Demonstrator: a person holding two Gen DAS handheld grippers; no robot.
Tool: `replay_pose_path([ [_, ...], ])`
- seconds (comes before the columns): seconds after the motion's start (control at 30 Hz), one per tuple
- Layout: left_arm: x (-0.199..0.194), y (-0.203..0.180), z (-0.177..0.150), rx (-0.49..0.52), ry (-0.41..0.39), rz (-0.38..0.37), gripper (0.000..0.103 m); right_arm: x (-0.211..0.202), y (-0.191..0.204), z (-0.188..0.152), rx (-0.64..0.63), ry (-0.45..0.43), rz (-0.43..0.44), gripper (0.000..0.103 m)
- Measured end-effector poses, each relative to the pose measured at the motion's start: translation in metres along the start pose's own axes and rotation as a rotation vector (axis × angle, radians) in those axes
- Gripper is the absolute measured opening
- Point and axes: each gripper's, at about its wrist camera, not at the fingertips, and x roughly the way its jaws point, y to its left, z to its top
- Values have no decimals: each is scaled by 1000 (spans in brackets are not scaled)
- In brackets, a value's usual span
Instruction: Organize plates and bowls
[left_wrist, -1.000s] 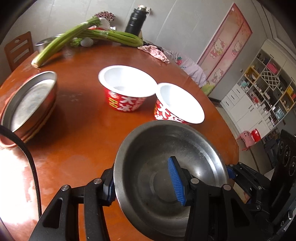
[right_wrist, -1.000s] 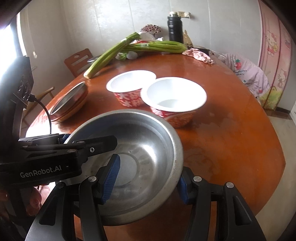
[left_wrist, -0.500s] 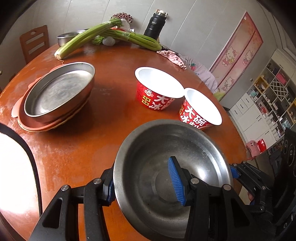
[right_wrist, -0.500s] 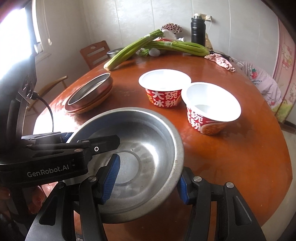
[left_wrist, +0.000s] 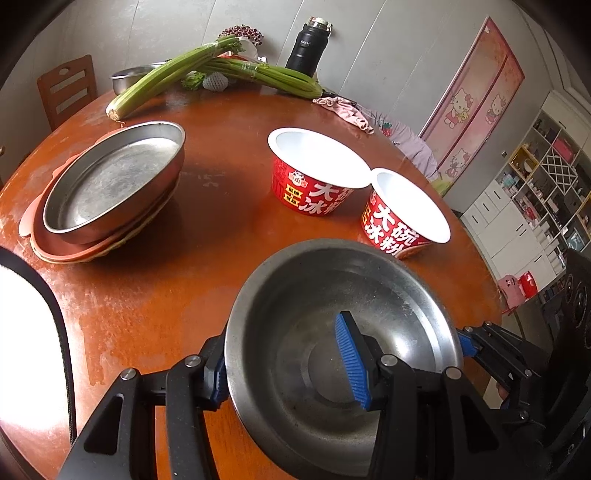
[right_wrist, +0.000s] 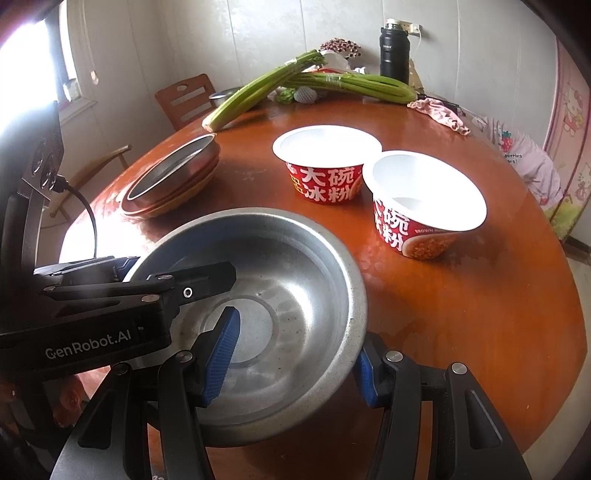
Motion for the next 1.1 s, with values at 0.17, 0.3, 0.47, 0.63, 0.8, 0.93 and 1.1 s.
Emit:
replay_pose_path([
  [0.17,2,1,-1,9,1,9,50,3,2,-1,-11,9,-5,58],
  [0.3,4,0,-1,18,8,18,50,5,2,-2,-12,13,-4,58],
  [0.47,5,-1,-1,30,5,27,50,6,0,-4,-8,19,-3,59],
  [0.63,6,-2,-2,36,6,32,51,6,0,-5,-6,20,3,59],
  [0.8,5,0,-2,28,8,55,54,6,-2,-6,1,18,17,59],
  [0.93,-1,4,-1,14,-4,65,55,6,-7,-7,22,25,25,59],
  [1.1,-9,7,0,6,-25,71,57,1,-13,-7,39,11,14,59],
])
